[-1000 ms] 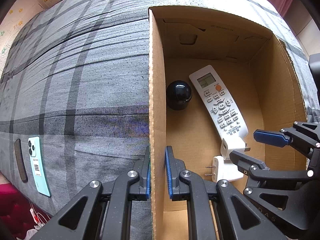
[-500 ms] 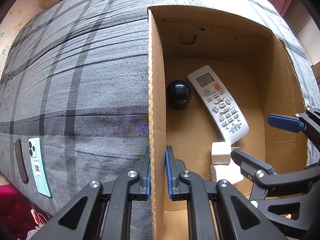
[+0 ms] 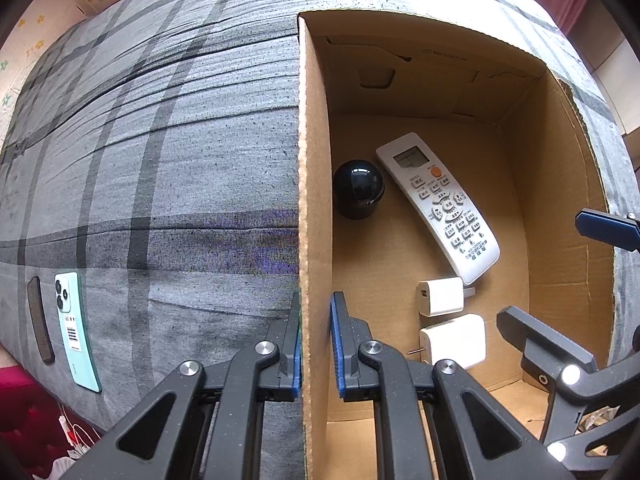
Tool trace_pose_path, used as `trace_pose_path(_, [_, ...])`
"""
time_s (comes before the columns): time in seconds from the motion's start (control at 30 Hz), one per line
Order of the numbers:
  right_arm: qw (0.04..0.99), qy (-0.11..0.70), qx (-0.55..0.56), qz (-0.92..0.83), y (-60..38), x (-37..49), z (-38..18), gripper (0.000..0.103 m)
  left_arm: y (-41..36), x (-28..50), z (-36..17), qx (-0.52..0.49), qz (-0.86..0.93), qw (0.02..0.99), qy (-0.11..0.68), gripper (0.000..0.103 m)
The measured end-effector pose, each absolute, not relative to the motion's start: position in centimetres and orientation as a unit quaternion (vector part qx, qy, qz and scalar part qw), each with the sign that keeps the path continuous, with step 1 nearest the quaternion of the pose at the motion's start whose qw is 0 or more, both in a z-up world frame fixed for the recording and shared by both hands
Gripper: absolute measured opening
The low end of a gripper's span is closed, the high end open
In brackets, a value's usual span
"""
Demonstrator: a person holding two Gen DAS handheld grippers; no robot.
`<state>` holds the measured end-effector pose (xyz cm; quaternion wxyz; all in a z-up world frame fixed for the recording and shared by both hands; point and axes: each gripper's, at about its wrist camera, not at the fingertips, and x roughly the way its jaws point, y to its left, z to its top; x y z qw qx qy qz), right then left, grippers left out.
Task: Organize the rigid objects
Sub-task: 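Move the right gripper out toward the blue key fob and tube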
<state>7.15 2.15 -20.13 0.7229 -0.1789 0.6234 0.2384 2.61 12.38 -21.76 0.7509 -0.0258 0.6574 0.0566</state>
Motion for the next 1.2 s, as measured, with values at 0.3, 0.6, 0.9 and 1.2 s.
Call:
trace_pose_path(0.3, [0.739,0.608,-0.17,0.235,0.3,7.7,-18.2,0.102,12.3,2.7,-21.8,-0.023,0.057,0.75,0.659,0.012])
trace_pose_path(0.6, [0.757,0.605,-0.145,0.201,-3.9,9.1,-16.3,0.103,12.2,2.6,-21.8,-0.023,0.057,0.75,0.659,0.012])
trace_pose_path(0.9, [0.769,0.613,-0.118,0.138,-9.9,9.7,-15.6,0.103,12.3,2.5,-21.8,-0.021,0.058,0.749,0.659,0.012])
trace_pose_path(1.2, [0.76,0.636,-0.102,0.09,-14.7,8.5,-17.3,0.103,12.2,2.6,-21.8,-0.02,0.059,0.748,0.66,0.012])
